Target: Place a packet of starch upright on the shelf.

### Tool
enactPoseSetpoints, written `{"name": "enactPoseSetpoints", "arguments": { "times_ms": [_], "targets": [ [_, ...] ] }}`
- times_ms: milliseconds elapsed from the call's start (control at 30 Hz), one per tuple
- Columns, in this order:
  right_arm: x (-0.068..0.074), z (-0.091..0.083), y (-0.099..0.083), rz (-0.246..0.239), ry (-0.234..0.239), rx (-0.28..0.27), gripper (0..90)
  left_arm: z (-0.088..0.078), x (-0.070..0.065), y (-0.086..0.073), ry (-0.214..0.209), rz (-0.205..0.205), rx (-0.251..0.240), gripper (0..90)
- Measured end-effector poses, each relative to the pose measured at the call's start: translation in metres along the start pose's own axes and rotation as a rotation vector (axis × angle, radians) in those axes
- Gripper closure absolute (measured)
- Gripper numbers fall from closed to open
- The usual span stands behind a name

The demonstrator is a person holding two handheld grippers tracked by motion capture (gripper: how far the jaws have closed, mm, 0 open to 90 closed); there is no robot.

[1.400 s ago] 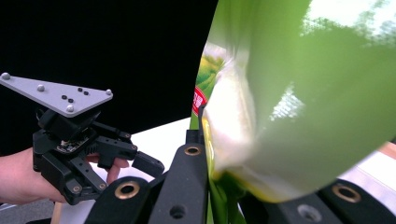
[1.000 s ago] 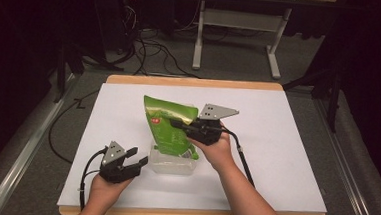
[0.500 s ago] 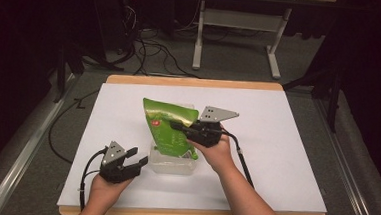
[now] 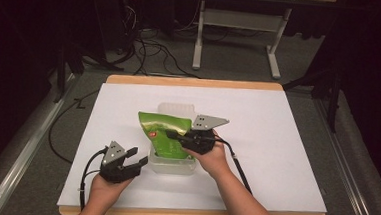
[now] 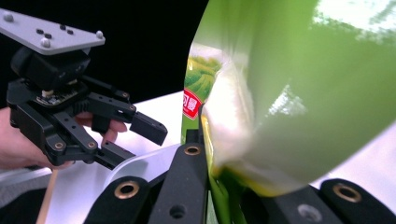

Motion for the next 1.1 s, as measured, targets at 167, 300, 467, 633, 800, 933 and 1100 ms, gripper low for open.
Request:
{"name": "enactPoseSetpoints", "arguments": {
  "times_ms": [167,300,467,633,800,933,1100],
  "targets": [
    [-0.001,-0.002,-0.002,0.001,-0.003,0.000,90.0,0.000,0.000,0.000,0.000,0.000,0.001,46.2],
    [0.000,-0.003,-0.003,0.005,-0.007,-0.002,90.0,0.000,0.000,0.000,0.003,0.001,0.002,46.1],
    [0.002,-0.005,-0.006,0.009,-0.011,-0.003,90.0,0.000,0.000,0.000,0.005,0.004,0.005,45.9],
    [0.004,-0.005,-0.009,0.005,-0.014,0.007,90.0,0.000,0.000,0.000,0.006,0.005,0.005,45.8],
    [0.006,-0.005,-0.012,0.000,-0.021,0.006,90.0,0.000,0.000,0.000,0.006,0.008,0.006,45.6],
    [0.006,-0.005,-0.013,0.005,-0.024,0.011,90.0,0.000,0.000,0.000,0.006,0.009,0.006,45.3],
    [0.007,-0.004,-0.013,-0.005,-0.036,0.022,90.0,-0.003,0.000,0.001,0.011,0.008,-0.010,45.2]
  ]
}}
Point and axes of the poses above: each handheld gripper's, and its own axes: z roughly forward along the jaws, y roughly out of its top, x roughly to its left, the point moved 3 cm from there along z, roughly forward along the jaws, and after that the axes turned 13 degrees about -z, right-handed, at the moved point
